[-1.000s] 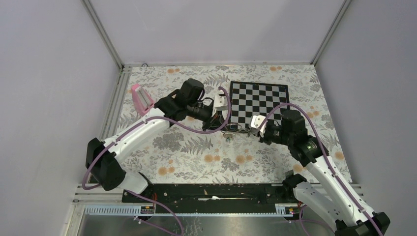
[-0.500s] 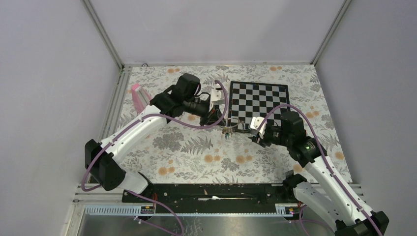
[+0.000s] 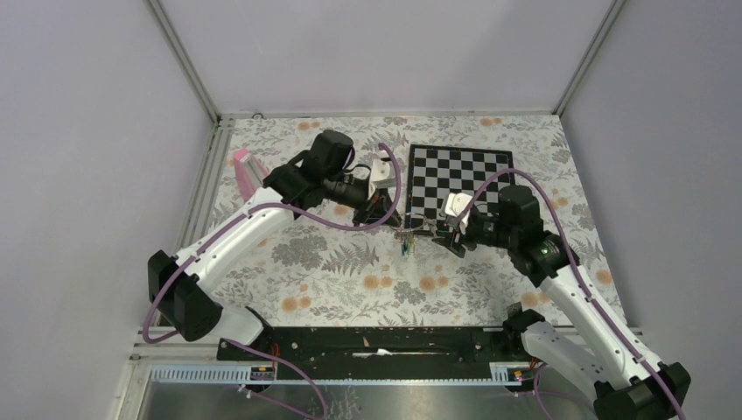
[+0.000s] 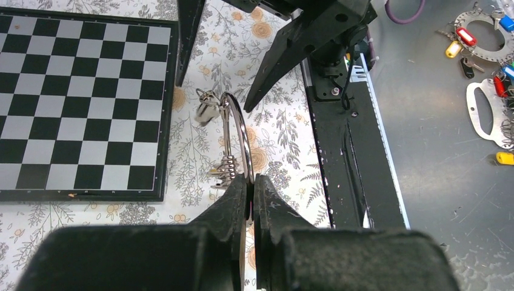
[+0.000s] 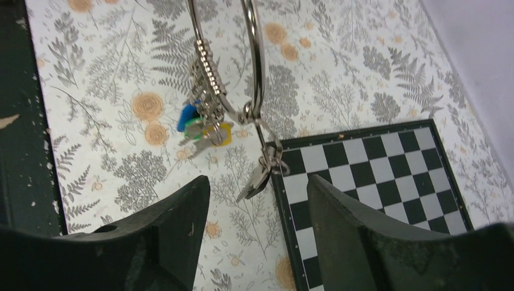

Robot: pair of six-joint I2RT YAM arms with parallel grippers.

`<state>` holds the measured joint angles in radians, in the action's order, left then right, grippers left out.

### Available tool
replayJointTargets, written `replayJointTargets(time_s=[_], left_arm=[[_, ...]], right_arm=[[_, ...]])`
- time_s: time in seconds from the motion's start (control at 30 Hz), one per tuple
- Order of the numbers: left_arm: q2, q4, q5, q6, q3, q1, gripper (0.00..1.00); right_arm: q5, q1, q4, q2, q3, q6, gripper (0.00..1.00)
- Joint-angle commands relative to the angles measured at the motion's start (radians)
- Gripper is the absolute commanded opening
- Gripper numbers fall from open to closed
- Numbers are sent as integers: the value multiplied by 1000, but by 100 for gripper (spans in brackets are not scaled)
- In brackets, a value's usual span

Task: Put the keys on the keyring

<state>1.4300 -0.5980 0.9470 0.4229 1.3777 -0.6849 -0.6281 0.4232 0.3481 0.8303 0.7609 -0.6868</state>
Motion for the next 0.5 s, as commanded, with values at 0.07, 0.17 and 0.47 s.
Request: replayJointTargets(time_s=[0.07, 0.17, 0.47], left_arm=[[-52, 29, 72, 28, -7, 1, 0], [-52, 29, 80, 28, -6, 1, 0], [-39, 29, 93, 17, -4, 1, 0]], right_arm=[[-165, -4, -42, 21, 70, 23, 67], [-188, -4, -53, 39, 72, 23, 68], [-198, -3, -89, 77, 77, 19, 42]])
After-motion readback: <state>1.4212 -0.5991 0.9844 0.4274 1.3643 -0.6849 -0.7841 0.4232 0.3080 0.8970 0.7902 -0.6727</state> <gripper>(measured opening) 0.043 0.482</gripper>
